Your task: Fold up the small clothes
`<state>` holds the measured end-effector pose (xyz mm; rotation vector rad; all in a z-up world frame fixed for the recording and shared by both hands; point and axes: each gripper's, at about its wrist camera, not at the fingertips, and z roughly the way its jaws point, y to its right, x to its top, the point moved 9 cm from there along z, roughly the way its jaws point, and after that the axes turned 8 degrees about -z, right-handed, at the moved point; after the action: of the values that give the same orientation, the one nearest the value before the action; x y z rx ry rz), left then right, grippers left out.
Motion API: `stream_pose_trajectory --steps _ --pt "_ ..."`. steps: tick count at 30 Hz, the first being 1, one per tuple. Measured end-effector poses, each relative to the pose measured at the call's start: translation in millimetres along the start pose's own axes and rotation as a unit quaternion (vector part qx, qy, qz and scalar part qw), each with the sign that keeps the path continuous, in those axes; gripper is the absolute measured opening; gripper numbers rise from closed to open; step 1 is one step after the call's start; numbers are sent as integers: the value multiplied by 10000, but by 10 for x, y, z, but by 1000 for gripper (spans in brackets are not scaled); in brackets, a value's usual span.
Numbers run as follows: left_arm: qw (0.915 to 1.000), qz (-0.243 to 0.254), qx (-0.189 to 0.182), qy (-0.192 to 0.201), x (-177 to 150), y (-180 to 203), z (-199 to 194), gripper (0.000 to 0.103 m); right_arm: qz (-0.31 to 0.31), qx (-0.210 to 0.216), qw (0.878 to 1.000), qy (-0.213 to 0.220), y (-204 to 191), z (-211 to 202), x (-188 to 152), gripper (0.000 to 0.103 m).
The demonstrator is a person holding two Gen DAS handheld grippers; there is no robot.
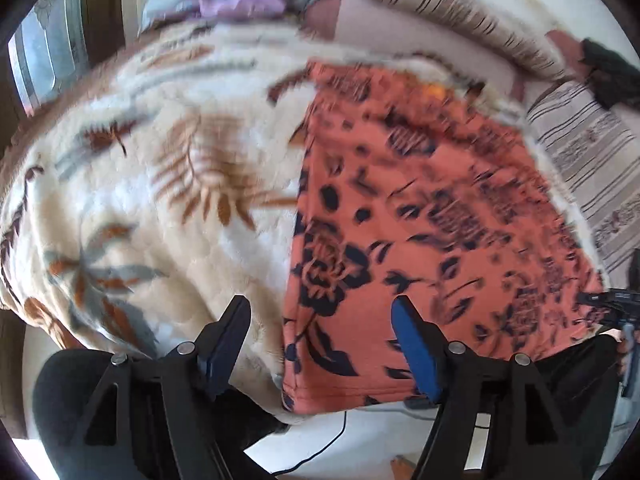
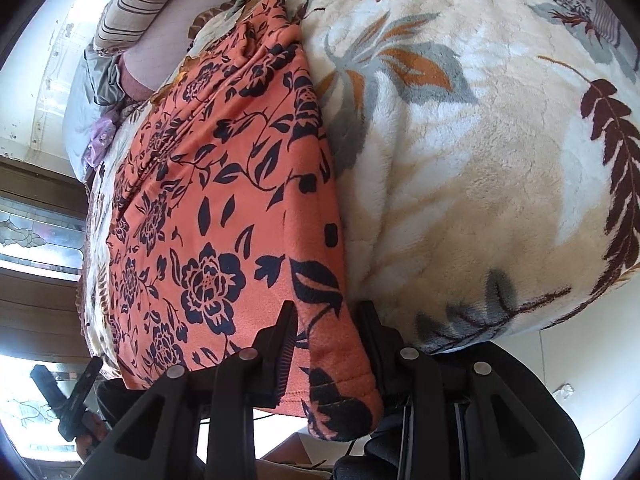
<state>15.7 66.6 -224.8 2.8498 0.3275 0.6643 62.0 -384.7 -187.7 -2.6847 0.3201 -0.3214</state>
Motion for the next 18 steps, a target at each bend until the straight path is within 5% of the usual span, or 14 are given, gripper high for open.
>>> stream_pose_trajectory --steps 2,3,4,6,11,14,18 --pt "9983 -241 134 -506 -137 -147 241 57 -15 1 10000 12 -5 -2 1 34" --pt "9991 -195 143 -342 -136 -155 207 53 -23 11 10000 22 1 -8 -1 34" --pt "9993 -124 128 -334 -153 -140 166 34 -24 21 10000 33 9 -16 -9 34" --pt "9991 -164 70 -380 -193 -163 107 20 -28 36 10000 39 23 -25 -21 34" --pt "9987 -329 -80 -382 -244 -262 8 24 -46 31 10000 24 8 -6 -1 34" --pt "9988 -202 -122 -431 -275 -176 18 41 -39 50 10000 35 -1 -7 -2 34" --pt "9996 174 -230 10 -223 33 -115 54 -21 64 10000 60 10 -19 -10 34"
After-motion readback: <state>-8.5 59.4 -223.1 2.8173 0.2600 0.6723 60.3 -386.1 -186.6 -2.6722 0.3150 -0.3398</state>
